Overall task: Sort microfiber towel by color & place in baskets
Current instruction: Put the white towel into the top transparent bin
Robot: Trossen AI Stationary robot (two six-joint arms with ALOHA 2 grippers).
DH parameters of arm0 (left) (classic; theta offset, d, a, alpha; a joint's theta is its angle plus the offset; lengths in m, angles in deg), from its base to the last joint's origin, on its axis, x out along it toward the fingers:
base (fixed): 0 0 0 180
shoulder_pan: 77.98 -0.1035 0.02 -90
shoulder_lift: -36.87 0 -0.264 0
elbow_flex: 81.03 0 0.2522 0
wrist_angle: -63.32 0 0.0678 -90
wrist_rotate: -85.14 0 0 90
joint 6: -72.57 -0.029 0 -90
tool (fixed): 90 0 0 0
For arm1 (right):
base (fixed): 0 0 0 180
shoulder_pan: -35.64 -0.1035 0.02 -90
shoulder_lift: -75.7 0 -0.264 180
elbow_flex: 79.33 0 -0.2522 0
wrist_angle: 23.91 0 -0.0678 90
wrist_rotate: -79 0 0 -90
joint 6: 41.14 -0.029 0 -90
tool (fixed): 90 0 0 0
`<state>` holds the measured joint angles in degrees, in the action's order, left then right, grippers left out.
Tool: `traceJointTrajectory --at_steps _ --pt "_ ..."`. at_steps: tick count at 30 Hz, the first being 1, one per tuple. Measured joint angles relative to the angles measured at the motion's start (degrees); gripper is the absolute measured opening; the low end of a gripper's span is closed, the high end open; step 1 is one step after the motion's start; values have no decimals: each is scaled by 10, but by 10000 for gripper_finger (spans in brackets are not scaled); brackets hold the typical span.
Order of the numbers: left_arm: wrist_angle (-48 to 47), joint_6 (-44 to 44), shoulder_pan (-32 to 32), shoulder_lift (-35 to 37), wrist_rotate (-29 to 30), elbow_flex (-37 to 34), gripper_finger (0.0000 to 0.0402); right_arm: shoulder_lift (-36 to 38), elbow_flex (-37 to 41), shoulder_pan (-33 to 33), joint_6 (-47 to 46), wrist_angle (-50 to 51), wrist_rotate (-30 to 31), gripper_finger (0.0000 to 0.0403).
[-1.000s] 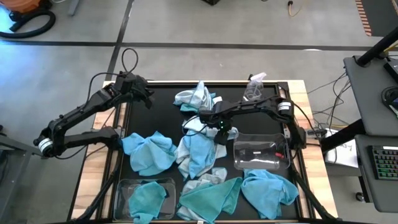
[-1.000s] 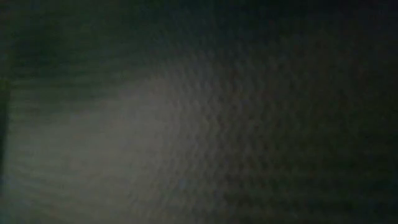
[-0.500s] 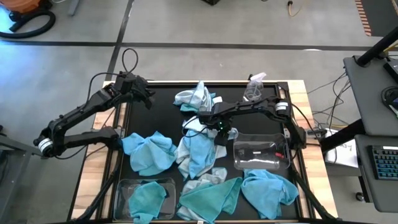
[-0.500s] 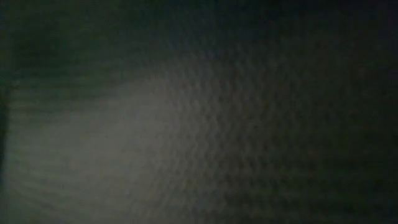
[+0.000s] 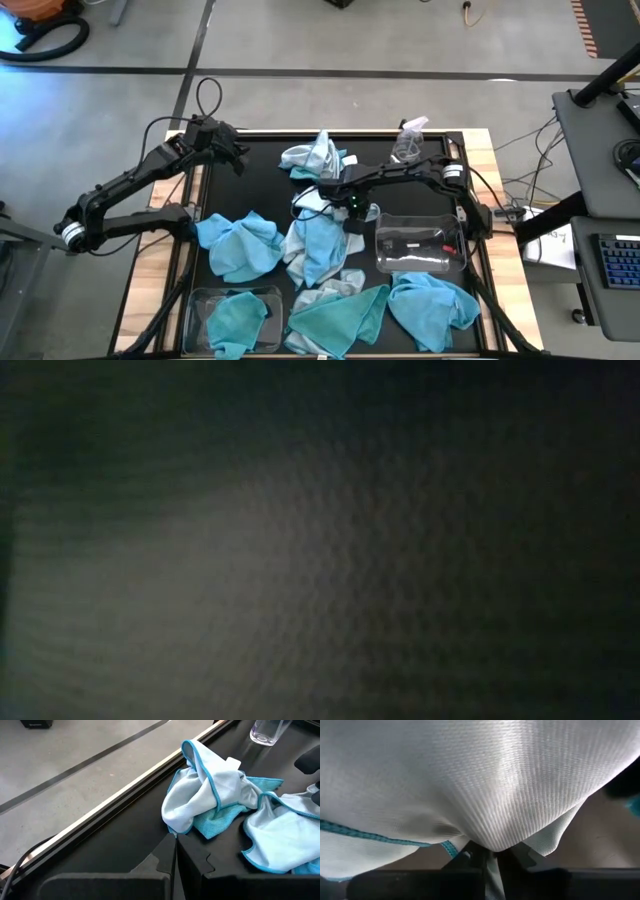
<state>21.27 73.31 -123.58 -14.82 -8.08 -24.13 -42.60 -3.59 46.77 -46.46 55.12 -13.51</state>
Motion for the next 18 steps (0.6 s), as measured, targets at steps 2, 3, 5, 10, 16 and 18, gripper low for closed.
traceJointTrajectory --at_steps 2,3,5,10,16,18 --pt "0 0 0 0 0 0 0 7 0 0 -3 -6 2 17" --pt "0 0 0 0 0 0 0 11 0 0 -6 -6 2 17" --pt "0 0 0 0 0 0 0 25 0 0 -11 -3 2 16" --pt "0 0 0 0 0 0 0 70 0 0 -22 -3 2 15" --pt "0 4 0 0 0 0 0 137 0 0 -61 10 40 14" --pt "0 4 0 0 0 0 0 158 0 0 -75 17 56 14"
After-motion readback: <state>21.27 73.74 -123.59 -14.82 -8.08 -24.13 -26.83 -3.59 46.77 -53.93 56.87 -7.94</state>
